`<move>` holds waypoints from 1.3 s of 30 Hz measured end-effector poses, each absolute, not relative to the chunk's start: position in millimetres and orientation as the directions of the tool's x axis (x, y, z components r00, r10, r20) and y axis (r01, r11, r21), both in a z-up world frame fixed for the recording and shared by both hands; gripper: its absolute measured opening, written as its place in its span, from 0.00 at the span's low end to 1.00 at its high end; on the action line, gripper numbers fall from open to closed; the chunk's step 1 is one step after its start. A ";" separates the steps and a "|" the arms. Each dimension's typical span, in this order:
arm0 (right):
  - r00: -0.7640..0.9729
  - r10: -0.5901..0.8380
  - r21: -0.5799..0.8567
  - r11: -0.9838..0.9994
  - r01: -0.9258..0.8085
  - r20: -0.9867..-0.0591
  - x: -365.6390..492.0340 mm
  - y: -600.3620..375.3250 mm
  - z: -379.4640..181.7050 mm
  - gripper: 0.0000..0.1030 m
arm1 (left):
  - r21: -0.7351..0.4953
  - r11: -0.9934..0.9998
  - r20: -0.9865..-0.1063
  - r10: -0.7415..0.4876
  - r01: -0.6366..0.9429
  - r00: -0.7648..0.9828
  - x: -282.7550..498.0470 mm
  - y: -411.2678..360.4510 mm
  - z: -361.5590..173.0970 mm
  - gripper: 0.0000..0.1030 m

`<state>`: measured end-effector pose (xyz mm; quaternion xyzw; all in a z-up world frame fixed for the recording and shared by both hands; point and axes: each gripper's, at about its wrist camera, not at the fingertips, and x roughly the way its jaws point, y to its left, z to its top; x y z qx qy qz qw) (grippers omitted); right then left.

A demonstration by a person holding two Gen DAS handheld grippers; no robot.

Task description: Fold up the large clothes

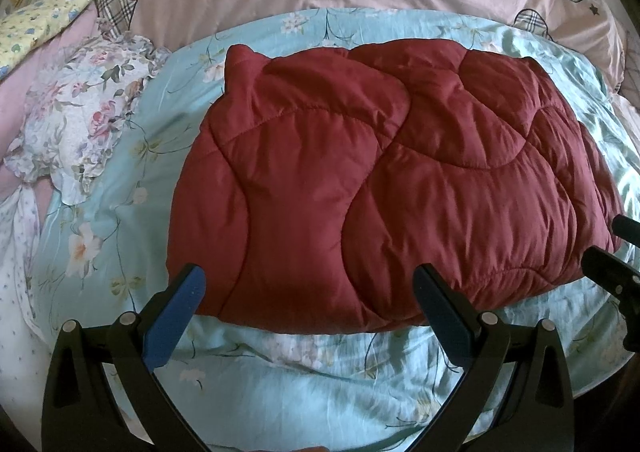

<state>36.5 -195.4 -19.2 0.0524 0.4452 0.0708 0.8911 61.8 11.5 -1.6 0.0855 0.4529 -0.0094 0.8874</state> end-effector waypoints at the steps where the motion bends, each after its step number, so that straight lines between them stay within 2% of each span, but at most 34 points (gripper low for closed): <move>1: 0.594 0.173 0.157 0.984 -0.080 -0.786 36.5 -195.6 -19.2 0.96 | 0.143 0.985 -0.805 0.060 0.094 0.590 62.3 11.6 -1.7 1.00; 39: 0.607 0.180 0.165 0.983 -0.081 -0.774 35.4 -195.9 -12.6 0.96 | 0.147 0.985 -0.797 0.067 0.085 0.600 64.9 11.1 3.4 1.00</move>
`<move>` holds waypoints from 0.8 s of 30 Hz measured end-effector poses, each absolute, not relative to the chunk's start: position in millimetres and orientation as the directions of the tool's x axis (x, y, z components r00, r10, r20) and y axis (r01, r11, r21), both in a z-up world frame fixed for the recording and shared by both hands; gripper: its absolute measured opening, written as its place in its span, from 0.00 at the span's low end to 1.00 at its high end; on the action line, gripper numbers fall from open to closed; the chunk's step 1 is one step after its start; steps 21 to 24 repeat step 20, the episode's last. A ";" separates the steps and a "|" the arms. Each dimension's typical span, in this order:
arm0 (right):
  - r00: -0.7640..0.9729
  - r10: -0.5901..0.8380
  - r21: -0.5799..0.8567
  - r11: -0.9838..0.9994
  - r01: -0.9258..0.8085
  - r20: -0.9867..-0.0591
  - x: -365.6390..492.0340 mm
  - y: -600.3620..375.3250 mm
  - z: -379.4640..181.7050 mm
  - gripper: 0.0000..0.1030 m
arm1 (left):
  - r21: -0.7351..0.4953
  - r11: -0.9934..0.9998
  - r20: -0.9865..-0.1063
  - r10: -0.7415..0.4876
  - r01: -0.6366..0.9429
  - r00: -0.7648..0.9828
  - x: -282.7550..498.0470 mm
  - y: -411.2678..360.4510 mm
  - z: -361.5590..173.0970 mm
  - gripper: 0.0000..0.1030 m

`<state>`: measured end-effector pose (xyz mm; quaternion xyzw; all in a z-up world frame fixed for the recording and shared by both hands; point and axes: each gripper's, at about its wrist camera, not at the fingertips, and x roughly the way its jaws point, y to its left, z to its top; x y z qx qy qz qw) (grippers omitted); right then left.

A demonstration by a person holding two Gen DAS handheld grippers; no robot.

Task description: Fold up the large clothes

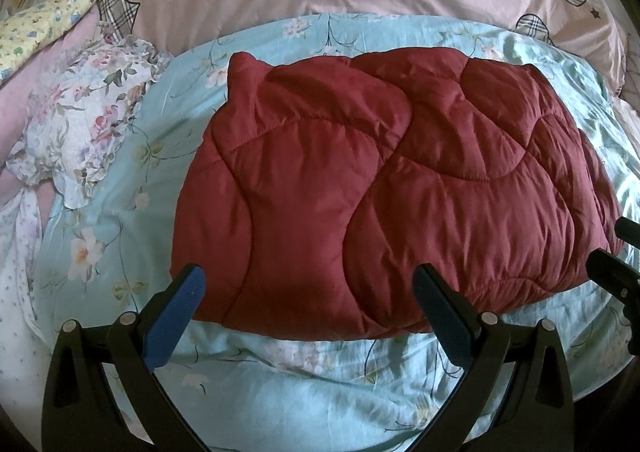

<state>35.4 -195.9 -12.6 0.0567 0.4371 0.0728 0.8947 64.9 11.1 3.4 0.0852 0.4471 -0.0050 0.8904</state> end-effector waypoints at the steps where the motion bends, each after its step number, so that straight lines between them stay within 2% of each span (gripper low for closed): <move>1: 0.608 0.179 0.165 0.983 -0.081 -0.774 35.4 -195.8 -12.3 0.96 | 0.147 0.985 -0.796 0.067 0.085 0.601 64.8 11.2 4.0 1.00; 24: 0.625 0.171 0.169 0.984 -0.064 -0.762 40.1 -212.2 -7.0 0.96 | 0.132 0.987 -0.798 0.051 0.091 0.600 71.3 14.2 6.4 1.00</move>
